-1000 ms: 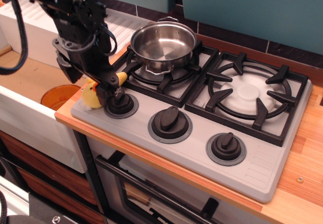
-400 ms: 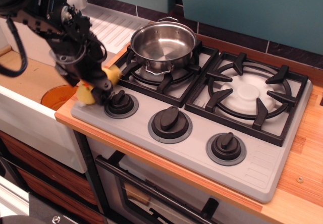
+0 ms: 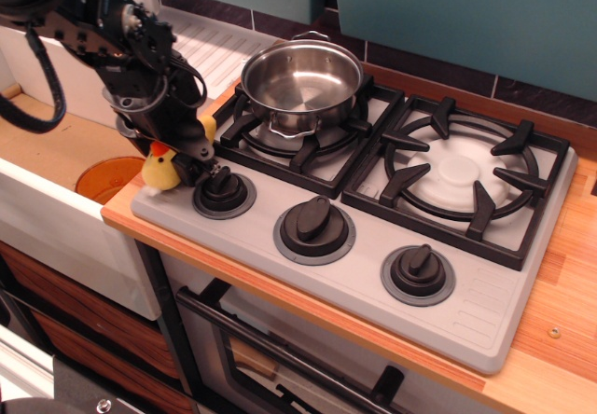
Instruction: Put pan on stove and put stuffedduck in pan
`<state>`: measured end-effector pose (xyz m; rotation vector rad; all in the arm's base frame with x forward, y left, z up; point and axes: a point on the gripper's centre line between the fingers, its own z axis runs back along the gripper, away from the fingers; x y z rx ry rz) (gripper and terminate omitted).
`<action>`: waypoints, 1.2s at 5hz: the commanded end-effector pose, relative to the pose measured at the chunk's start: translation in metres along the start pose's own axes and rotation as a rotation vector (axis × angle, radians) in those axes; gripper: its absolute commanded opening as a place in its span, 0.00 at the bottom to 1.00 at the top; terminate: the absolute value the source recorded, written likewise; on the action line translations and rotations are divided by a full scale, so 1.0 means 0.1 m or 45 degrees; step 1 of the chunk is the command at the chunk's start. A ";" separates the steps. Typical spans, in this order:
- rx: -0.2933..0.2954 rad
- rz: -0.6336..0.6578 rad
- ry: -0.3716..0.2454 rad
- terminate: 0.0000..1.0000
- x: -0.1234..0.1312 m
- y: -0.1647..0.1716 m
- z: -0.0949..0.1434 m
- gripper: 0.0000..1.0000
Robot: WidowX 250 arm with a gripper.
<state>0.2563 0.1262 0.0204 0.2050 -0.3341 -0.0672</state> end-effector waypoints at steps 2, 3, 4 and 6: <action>0.008 -0.019 0.094 0.00 -0.03 -0.04 -0.06 0.00; 0.015 -0.032 0.107 0.00 -0.03 -0.04 -0.07 0.00; 0.057 -0.046 0.243 0.00 0.14 0.12 0.38 0.00; 0.116 -0.073 0.330 0.00 0.48 0.33 1.20 0.00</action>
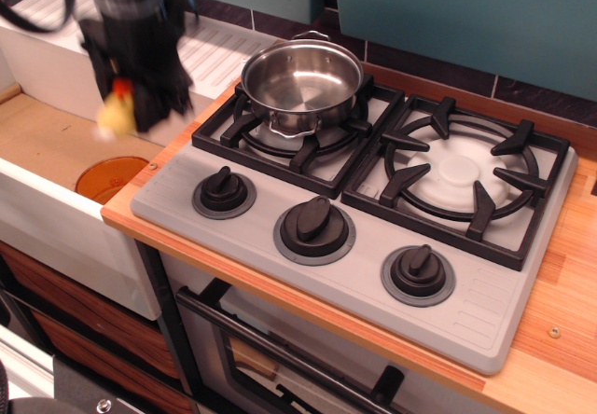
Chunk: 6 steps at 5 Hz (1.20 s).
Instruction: Put pan on stove and put stuffedduck in pan
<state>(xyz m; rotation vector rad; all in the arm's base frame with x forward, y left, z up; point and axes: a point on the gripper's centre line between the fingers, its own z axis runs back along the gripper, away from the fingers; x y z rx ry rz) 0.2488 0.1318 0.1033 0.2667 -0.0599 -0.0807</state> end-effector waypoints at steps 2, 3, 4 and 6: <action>-0.004 -0.031 0.018 0.00 0.56 0.09 0.73 0.00; -0.028 -0.038 0.012 0.00 0.79 -0.03 0.74 0.00; -0.062 -0.040 0.005 0.00 0.97 -0.21 0.71 0.00; -0.130 -0.028 -0.016 0.00 1.21 -0.54 0.57 0.00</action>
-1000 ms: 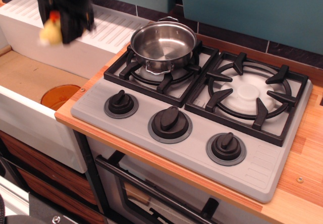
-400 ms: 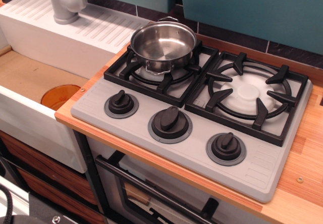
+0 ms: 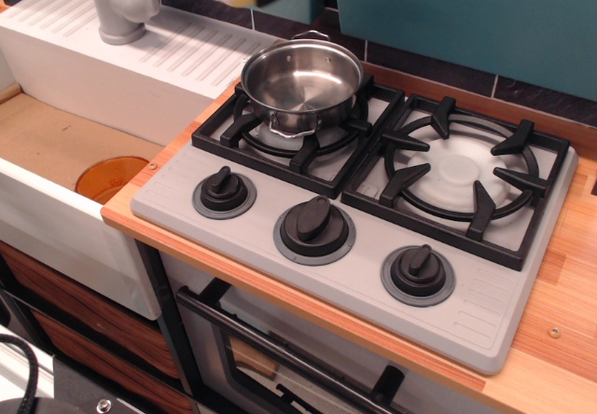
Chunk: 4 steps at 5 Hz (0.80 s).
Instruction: Put pan on stove and put stuffedduck in pan
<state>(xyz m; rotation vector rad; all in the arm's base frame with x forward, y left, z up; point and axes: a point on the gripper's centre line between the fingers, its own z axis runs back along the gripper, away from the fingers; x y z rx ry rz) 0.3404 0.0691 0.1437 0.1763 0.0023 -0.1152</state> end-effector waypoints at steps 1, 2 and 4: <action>0.005 0.012 -0.097 0.00 0.27 -0.13 0.08 0.00; 0.023 0.008 -0.132 0.00 0.31 -0.12 0.04 0.00; 0.030 -0.020 -0.146 0.00 0.32 -0.09 0.03 1.00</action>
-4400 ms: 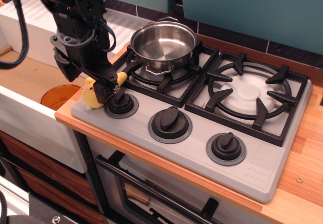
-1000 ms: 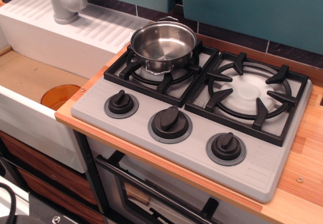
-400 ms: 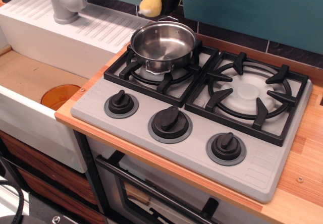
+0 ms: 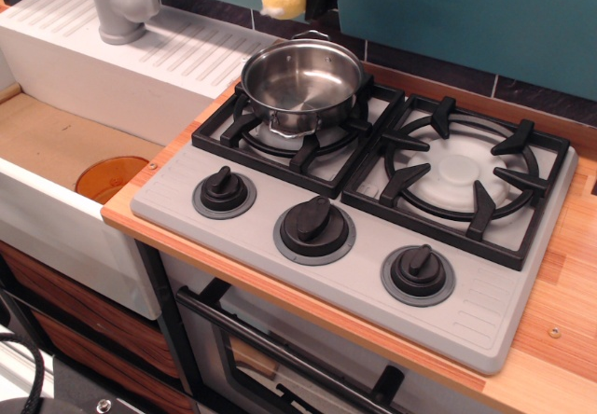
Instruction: Put pan on stove and put stuffedduck in pan
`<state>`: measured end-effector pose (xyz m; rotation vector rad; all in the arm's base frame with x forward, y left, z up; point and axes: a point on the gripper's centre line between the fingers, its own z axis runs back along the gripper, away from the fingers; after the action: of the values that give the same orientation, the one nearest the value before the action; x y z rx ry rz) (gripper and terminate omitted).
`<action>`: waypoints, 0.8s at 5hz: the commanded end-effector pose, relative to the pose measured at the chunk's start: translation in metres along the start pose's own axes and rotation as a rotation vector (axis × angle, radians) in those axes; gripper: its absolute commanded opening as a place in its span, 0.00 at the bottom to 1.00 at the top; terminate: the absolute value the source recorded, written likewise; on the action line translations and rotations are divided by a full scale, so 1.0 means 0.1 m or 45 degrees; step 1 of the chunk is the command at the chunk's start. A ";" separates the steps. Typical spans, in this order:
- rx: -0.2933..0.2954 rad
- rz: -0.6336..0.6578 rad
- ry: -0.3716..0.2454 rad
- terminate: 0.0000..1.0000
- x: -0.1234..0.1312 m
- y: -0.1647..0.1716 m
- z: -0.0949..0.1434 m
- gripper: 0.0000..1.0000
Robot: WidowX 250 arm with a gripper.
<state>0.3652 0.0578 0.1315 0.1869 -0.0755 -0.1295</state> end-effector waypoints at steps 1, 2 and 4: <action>0.013 -0.008 -0.039 0.00 0.06 0.01 0.15 1.00; 0.012 0.000 -0.043 0.00 0.05 -0.04 0.14 1.00; 0.014 0.003 -0.051 0.00 0.05 -0.09 0.12 1.00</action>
<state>0.3619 0.0503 0.1238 0.1838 -0.0629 -0.1292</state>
